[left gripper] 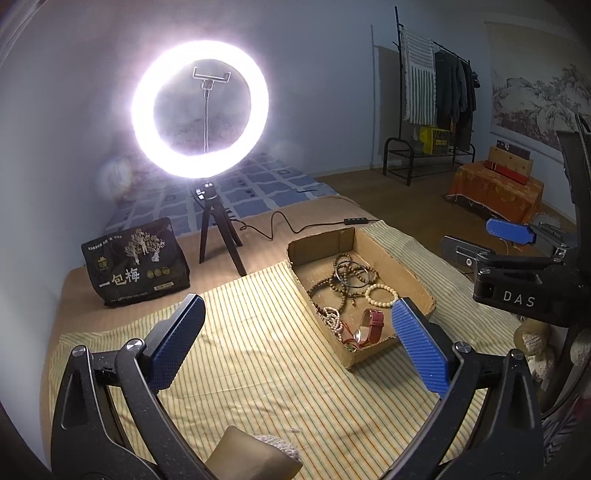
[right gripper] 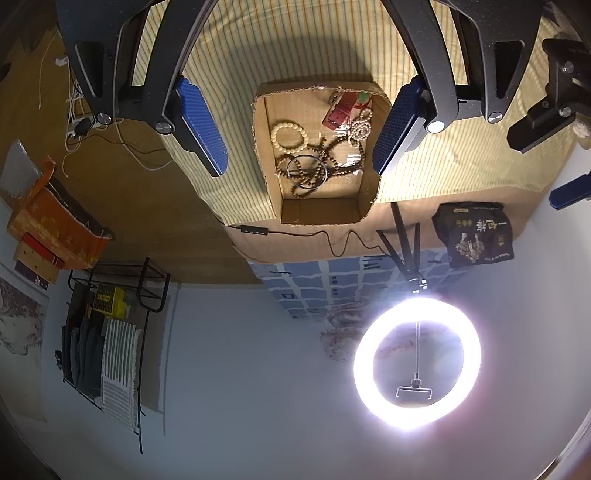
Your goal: Organize jewelry
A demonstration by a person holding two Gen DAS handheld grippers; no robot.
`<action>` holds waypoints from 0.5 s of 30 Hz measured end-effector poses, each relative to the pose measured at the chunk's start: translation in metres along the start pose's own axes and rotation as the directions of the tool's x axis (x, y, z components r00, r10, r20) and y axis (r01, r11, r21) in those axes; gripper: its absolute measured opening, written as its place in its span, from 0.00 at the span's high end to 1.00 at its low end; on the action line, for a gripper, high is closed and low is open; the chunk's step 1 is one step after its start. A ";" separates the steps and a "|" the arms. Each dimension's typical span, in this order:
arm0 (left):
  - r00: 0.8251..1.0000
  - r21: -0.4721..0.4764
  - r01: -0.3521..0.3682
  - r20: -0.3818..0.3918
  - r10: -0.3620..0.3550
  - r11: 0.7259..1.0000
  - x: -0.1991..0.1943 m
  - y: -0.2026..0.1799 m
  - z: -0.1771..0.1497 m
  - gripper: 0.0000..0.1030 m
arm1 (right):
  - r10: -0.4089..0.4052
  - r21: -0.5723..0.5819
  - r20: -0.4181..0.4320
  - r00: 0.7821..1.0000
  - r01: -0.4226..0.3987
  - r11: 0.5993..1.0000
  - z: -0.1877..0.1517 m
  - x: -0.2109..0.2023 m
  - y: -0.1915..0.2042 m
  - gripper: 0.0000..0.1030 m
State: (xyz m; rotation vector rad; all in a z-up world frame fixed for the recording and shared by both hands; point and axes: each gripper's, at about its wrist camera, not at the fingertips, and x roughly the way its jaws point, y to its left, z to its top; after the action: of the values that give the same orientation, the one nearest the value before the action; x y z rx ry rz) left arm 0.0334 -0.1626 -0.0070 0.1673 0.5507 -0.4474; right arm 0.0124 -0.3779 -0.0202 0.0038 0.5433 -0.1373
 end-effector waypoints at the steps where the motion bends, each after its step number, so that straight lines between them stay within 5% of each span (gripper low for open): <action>1: 1.000 -0.002 0.001 -0.001 -0.001 1.000 0.000 0.000 0.000 0.00 | -0.001 0.001 -0.002 1.000 0.001 1.000 0.000 0.000 -0.001 0.21; 15: 1.000 -0.003 0.005 0.010 -0.005 1.000 0.000 -0.001 0.001 0.00 | -0.010 -0.008 -0.007 1.000 0.010 1.000 0.000 0.001 -0.001 0.21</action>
State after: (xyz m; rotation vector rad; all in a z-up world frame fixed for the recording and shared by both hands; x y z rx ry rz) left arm 0.0333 -0.1633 -0.0064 0.1603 0.5423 -0.4519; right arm 0.0127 -0.3791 -0.0209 -0.0063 0.5514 -0.1445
